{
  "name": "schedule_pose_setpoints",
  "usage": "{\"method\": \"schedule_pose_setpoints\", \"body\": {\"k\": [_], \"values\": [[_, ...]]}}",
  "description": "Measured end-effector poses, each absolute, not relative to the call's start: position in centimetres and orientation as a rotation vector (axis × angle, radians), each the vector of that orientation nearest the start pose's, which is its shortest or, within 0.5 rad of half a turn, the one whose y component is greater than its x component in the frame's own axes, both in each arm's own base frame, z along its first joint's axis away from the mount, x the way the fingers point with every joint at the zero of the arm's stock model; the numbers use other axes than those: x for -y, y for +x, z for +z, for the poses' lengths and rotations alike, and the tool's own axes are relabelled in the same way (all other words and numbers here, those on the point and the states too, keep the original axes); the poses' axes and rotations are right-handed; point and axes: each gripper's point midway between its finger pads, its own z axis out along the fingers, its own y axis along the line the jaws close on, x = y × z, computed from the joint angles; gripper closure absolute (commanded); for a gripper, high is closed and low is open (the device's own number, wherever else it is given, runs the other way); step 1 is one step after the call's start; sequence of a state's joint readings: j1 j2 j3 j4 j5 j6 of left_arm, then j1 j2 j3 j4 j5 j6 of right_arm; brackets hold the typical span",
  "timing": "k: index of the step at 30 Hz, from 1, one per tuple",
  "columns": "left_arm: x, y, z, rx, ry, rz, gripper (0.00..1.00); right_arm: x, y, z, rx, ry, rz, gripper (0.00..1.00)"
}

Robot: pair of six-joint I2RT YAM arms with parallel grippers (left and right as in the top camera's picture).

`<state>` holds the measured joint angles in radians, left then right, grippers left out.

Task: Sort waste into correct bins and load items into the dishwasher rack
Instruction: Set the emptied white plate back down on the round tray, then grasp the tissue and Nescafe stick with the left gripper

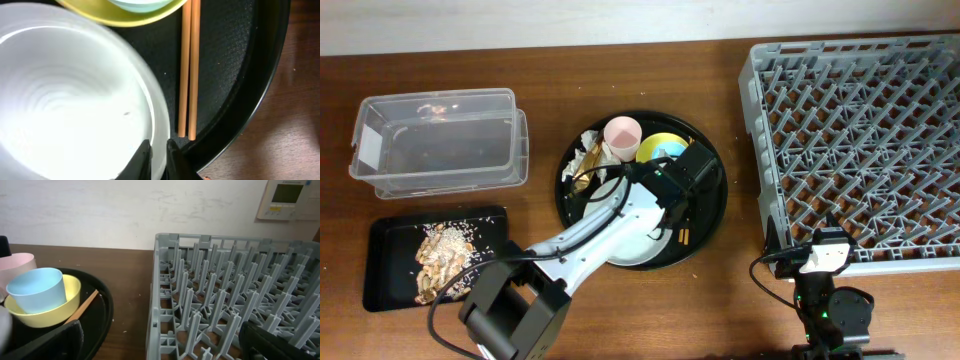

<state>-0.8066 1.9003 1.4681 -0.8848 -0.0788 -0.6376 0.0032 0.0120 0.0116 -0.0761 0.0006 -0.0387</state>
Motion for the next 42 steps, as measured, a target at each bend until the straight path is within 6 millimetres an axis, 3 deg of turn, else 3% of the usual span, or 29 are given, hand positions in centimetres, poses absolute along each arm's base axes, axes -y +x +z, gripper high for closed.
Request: {"method": "schedule_pose_setpoints", "body": {"k": [5, 7, 8, 11, 13, 15, 18, 19, 21, 23, 31, 34, 39, 41, 42], "values": [[28.1, 28.9, 7.5, -2.924, 0.235, -0.113, 0.82, -0.1, 24.6, 15.8, -1.647, -0.034, -0.027, 0.02], [27.4, 29.0, 7.9, -2.937, 0.216, -0.084, 0.37, -0.1, 24.6, 15.8, -1.647, -0.034, -0.027, 0.02], [26.0, 30.6, 8.8, -2.908, 0.152, -0.063, 0.32, -0.1, 24.6, 15.8, -1.647, -0.033, -0.027, 0.02], [20.6, 35.5, 11.3, -2.808, -0.082, -0.005, 0.32, -0.1, 24.6, 15.8, -1.647, -0.034, -0.027, 0.02], [14.3, 39.1, 11.7, -2.753, -0.308, 0.056, 0.32, -0.1, 24.6, 15.8, -1.647, -0.034, -0.027, 0.02], [12.7, 41.4, 12.3, -2.688, -0.295, 0.055, 0.32, -0.1, 24.6, 15.8, -1.647, -0.034, -0.027, 0.02], [12.8, 42.3, 12.2, -2.673, -0.157, 0.077, 0.33, -0.1, 24.6, 15.8, -1.647, -0.033, -0.027, 0.02], [12.8, 42.4, 11.4, -2.694, -0.118, 0.098, 0.33, -0.1, 24.6, 15.8, -1.647, -0.034, -0.027, 0.02], [12.8, 42.4, 7.7, -2.770, -0.042, 0.158, 0.33, -0.1, 24.6, 15.8, -1.647, -0.034, -0.027, 0.02], [12.7, 42.5, 5.6, -2.803, -0.013, 0.184, 0.33, -0.1, 24.6, 15.8, -1.647, -0.034, -0.027, 0.02], [12.9, 43.1, 4.4, -2.801, -0.010, 0.184, 0.36, -0.1, 24.6, 15.8, -1.647, -0.034, -0.027, 0.02], [12.9, 43.0, 2.5, -2.835, -0.004, 0.206, 0.50, -0.1, 24.6, 15.8, -1.647, -0.034, -0.028, 0.02], [10.7, 43.5, 2.3, -2.845, -0.079, 0.202, 0.77, -0.1, 24.6, 15.8, -1.647, -0.034, -0.027, 0.02], [10.7, 43.5, 2.2, -2.853, -0.085, 0.181, 0.78, -0.1, 24.6, 15.8, -1.647, -0.034, -0.027, 0.02], [10.8, 43.4, 2.2, -2.856, -0.081, 0.181, 0.84, -0.1, 24.6, 15.8, -1.647, -0.034, -0.028, 0.02]]}}
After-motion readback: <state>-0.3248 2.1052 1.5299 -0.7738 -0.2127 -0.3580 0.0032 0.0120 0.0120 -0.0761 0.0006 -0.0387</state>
